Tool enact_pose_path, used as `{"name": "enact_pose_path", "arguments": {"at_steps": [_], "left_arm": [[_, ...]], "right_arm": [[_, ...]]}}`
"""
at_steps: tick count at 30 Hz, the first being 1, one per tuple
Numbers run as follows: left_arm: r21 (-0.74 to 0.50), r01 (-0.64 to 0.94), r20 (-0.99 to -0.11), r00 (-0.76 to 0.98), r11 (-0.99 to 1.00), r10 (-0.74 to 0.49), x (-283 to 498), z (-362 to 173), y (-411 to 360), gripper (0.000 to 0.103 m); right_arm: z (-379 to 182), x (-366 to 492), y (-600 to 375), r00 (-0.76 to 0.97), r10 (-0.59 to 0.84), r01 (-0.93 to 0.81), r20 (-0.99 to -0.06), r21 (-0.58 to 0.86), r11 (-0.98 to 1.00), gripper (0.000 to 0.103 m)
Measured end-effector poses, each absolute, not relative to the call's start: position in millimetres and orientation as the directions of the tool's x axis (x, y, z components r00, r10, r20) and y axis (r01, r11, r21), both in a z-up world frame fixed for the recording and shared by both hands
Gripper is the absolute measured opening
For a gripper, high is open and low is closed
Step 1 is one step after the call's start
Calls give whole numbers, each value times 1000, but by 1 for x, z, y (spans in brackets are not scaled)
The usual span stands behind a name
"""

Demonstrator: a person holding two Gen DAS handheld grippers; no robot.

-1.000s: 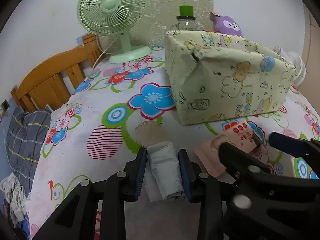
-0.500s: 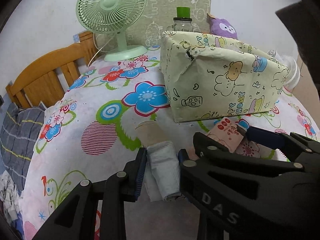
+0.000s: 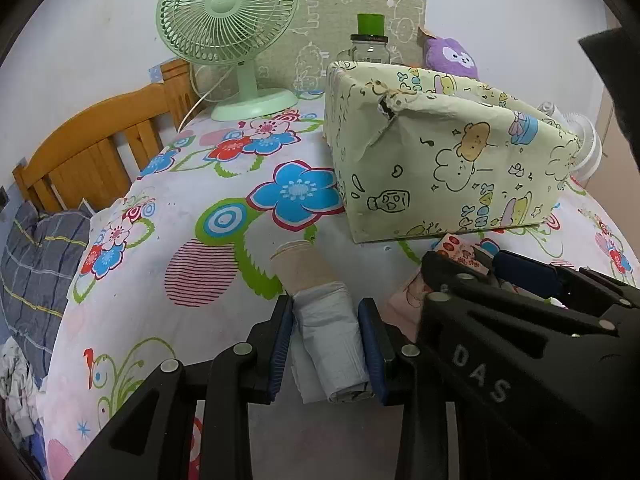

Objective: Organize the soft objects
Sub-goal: 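Hold the rolled cloth in the left gripper while the right grasps the pink wipes pack, then lift the rolled cloth and pink wipes pack and carry them over the storage box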

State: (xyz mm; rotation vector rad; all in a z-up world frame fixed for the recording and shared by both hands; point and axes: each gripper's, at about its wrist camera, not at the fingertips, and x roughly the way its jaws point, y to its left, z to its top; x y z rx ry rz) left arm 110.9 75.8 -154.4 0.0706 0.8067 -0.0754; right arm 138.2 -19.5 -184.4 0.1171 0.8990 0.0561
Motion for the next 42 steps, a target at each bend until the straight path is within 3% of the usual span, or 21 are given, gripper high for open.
{"name": "enact_pose_path", "arguments": {"at_steps": [15,19,27,33,42], "left_arm": [[17,147,-737,671,989,-87,88,-155,49,35],[8,171,-739,665,985,-109,82,-155,40,35],[16,164,-736,670,986,-100,81,-155,43,35],[34,109,-733,678,993,-50,92,-155,57,38],[8,115,-737,672,993,-71,92,-155,56,35]], "right_arm": [[-183,116,-51,607,122,23,-785,172,985,56],[-183,114,-57,608,162,25,-778,223,975,60],[-183,117,-44,599,125,2,-791,157,988,62],[-186,121,-28,614,79,-40,-786,70,997,52],[-185,120,-32,617,106,-47,-780,98,994,44]]}}
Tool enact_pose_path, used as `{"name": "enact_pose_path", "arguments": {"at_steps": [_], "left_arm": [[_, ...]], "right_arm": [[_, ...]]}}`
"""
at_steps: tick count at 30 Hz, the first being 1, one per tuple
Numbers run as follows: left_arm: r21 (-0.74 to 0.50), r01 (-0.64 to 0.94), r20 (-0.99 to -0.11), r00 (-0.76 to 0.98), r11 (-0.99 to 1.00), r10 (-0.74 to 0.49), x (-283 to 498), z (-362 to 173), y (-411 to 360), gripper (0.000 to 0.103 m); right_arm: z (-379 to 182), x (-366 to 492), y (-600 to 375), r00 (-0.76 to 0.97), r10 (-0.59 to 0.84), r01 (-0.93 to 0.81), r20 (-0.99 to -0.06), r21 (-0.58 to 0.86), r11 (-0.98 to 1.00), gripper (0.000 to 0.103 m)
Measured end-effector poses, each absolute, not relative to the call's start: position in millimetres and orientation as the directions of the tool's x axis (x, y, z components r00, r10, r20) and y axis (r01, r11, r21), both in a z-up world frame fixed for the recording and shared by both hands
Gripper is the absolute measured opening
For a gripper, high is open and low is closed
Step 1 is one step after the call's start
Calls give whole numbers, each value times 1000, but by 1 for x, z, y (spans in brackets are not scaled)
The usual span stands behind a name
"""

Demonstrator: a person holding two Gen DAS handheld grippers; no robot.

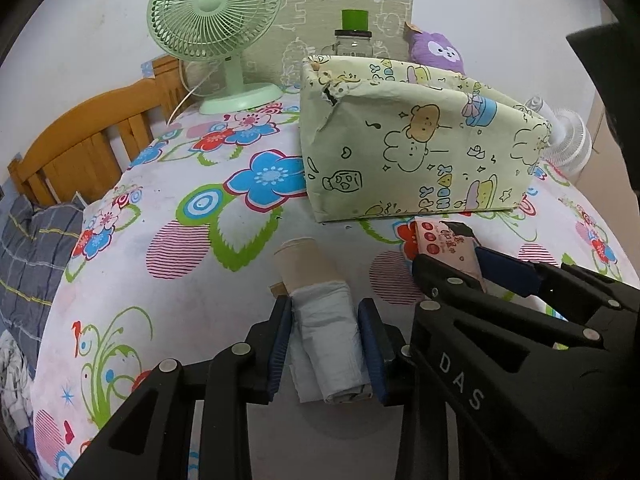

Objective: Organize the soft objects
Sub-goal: 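Lift the rolled cloth and pink wipes pack and carry them over the storage box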

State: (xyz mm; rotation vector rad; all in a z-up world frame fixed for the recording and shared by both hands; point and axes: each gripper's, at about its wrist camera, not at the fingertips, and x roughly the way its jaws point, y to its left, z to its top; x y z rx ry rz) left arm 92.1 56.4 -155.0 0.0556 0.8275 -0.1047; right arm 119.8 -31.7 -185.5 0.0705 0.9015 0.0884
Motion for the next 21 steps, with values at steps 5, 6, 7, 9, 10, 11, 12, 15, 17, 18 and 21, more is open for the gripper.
{"name": "enact_pose_path", "arguments": {"at_steps": [5,6,7,9,10,11,12,15,17,18,21], "left_arm": [[8,119,-738,671,993,-74,88,-154,50,34],[8,119,-738,671,993,-75,87,-154,49,34],[6,121,-737,671,993,-77,86,-153,47,34],[-5,120,-736,672,993,-85,84,-151,44,34],[-8,121,-734,673,993,-88,82,-150,43,34],[-10,121,-733,674,993,-90,82,-149,41,34],[-15,123,-731,676,992,-95,80,-148,39,34],[-20,119,-728,678,993,-96,78,-145,35,33],[-26,117,-724,683,993,-100,76,-142,32,33],[-30,118,-722,685,993,-103,75,-141,30,33],[-27,122,-713,694,992,-104,71,-136,25,33]], "right_arm": [[-183,114,-35,616,119,-52,-779,110,993,44],[-183,112,-36,617,121,-53,-778,112,992,44],[-182,111,-37,617,124,-53,-777,115,992,44],[-180,107,-41,621,124,-50,-774,119,992,44],[-179,105,-43,623,124,-46,-772,122,992,44],[-178,103,-45,626,123,-43,-770,123,991,44],[-177,102,-47,629,122,-41,-768,124,991,44],[-173,98,-54,637,119,-38,-762,124,992,44],[-169,94,-58,649,114,-37,-753,118,992,44],[-168,93,-60,653,113,-36,-749,117,992,44],[-162,88,-67,667,111,-32,-737,121,992,44]]}}
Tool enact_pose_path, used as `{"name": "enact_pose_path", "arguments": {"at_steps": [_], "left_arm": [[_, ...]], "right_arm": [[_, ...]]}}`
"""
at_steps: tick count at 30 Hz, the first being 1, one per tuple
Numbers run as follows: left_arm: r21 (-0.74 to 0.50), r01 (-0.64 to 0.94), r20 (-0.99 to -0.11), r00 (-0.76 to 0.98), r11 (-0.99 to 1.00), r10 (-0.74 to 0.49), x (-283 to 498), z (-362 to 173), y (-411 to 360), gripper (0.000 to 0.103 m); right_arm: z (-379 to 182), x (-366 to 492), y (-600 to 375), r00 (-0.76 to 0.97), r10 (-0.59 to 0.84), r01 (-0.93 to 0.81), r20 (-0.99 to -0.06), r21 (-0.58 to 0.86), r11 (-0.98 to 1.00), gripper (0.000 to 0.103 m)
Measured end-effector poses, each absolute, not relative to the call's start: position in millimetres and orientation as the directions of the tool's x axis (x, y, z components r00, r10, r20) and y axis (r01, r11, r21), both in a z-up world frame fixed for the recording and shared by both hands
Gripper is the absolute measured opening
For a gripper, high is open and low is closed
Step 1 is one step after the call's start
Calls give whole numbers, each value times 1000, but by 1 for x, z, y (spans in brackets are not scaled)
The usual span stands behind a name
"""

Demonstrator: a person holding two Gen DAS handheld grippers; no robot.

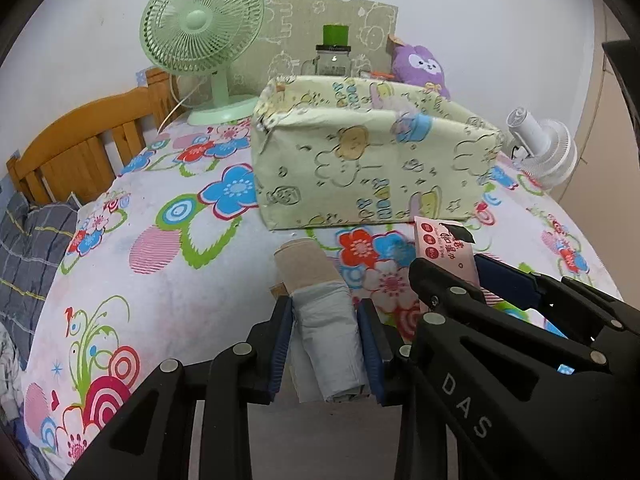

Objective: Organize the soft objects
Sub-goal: 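Lift the rolled cloth and pink wipes pack and carry them over the storage box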

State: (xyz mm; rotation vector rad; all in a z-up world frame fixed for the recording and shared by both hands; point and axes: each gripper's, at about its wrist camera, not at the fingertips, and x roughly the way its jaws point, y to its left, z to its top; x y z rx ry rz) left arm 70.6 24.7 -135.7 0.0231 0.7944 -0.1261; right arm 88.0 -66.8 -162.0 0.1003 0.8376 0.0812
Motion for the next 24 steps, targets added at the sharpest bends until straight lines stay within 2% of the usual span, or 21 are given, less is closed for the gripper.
{"name": "enact_pose_path", "arguments": {"at_steps": [24], "left_arm": [[9,142,-621,777,990,-106,33,-74,-8,33]], "right_arm": [[-98,46,-102,764,117,-35,-635,140,990,44]]}}
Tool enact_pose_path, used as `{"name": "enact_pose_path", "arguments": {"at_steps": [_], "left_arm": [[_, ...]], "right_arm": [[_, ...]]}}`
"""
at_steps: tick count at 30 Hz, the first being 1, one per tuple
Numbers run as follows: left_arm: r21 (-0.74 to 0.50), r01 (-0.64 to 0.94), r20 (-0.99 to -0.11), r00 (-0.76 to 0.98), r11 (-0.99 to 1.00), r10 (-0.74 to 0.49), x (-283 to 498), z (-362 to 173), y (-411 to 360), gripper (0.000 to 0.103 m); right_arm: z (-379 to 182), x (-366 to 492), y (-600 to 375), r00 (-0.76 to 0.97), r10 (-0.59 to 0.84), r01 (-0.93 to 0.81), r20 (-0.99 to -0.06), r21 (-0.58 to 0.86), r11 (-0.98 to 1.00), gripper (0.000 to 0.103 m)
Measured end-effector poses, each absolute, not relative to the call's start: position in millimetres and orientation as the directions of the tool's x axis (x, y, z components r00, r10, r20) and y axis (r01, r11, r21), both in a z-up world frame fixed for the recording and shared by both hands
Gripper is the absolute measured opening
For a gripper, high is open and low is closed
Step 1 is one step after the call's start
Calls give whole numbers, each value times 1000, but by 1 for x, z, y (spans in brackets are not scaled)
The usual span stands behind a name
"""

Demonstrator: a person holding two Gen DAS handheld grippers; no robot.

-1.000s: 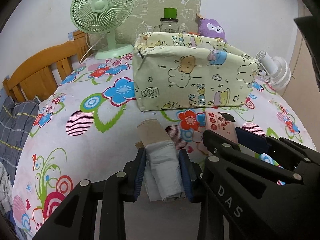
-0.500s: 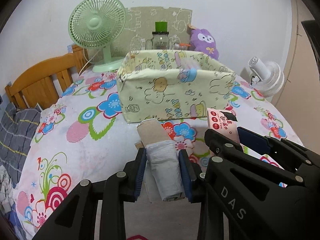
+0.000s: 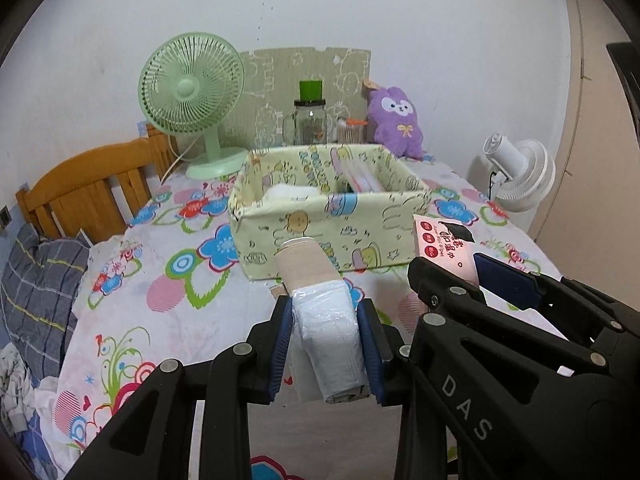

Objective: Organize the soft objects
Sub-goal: 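Lift the rolled cloth and pink wipes pack and carry them over the storage box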

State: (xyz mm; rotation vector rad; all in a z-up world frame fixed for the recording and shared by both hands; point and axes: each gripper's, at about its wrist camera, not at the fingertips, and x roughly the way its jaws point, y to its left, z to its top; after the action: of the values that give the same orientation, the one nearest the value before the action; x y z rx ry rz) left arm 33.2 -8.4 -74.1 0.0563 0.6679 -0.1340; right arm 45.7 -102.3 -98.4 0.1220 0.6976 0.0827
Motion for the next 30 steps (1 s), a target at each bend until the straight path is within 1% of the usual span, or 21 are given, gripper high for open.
{"name": "enact_pose_path", "arguments": {"at_steps": [17,30], "left_arm": [[36,150,-535,838,988,-107,19,-26,-22,33],[48,162,-498,859,986,-117,26,-10,-22,33]], "right_arm": [[-46,30,-114,824,123,-58,-552,135,989,44],[-27,35,-117,850,117,-54,-514,135,989,44]]}}
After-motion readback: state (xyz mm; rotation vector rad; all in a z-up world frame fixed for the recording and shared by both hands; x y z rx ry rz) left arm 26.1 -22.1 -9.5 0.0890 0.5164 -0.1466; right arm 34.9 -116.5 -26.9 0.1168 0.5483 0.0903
